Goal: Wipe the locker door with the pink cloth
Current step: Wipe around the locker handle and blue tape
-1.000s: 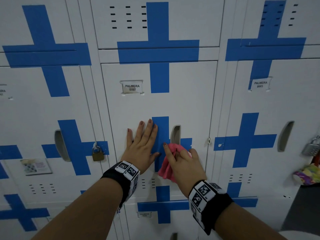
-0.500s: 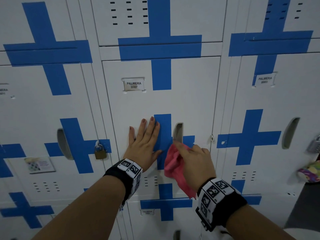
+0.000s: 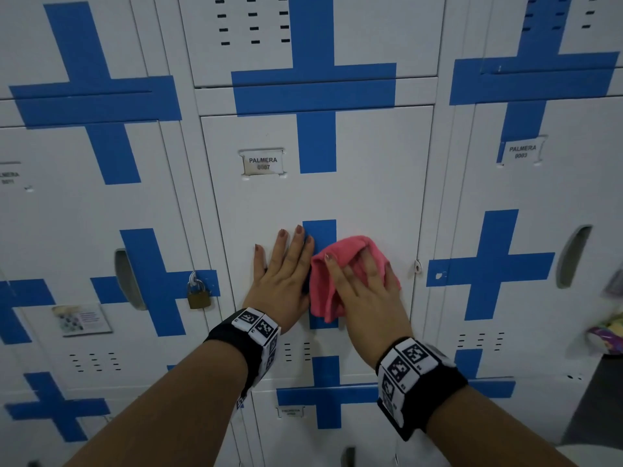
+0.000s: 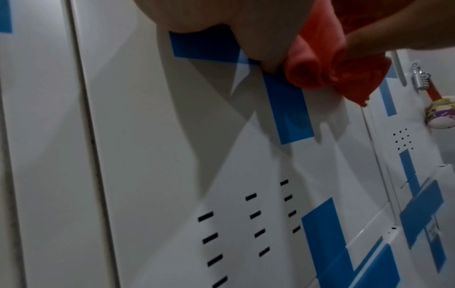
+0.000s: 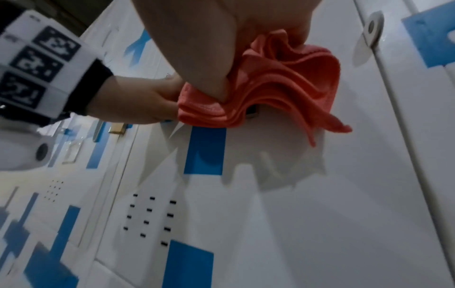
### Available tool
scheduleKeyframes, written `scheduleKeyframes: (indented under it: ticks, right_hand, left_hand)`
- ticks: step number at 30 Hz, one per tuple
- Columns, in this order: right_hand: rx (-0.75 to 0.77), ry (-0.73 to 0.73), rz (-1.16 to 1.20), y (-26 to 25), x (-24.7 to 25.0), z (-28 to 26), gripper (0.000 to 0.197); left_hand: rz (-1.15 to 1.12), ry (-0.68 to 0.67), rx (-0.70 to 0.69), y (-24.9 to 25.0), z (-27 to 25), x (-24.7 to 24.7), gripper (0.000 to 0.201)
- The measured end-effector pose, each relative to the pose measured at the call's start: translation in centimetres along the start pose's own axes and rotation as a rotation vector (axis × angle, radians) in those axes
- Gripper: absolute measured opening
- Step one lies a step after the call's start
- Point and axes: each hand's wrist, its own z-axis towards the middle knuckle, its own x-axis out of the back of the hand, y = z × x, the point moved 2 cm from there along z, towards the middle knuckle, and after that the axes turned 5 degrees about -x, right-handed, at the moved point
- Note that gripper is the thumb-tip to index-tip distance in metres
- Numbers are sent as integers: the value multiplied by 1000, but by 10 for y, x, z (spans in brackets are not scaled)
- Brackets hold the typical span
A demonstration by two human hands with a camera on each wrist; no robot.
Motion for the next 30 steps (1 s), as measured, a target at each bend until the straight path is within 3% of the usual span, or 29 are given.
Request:
scheduleKeyframes:
  ticks: [7, 13, 16, 20, 24, 30]
  right_hand:
    - [71, -165, -67, 6, -28, -40, 105]
    - [8, -268, 4, 19, -35, -62, 111]
    - [-111, -200, 104, 18, -26, -54, 104]
    - [-162, 22, 198, 12, 8, -13, 94]
    - [-161, -11, 124, 12, 15, 11, 93]
    - [-156, -46, 105, 15, 5, 6, 94]
  left_hand:
    - [28, -24, -2, -1, 0, 0, 96]
    - [31, -31, 7, 1, 0, 2, 104]
    - [27, -31, 7, 0, 0, 2, 103]
    - [20, -38, 6, -1, 0, 2, 93]
    - [10, -35, 6, -1, 0, 1, 89]
    - [6, -17, 3, -1, 1, 0, 88]
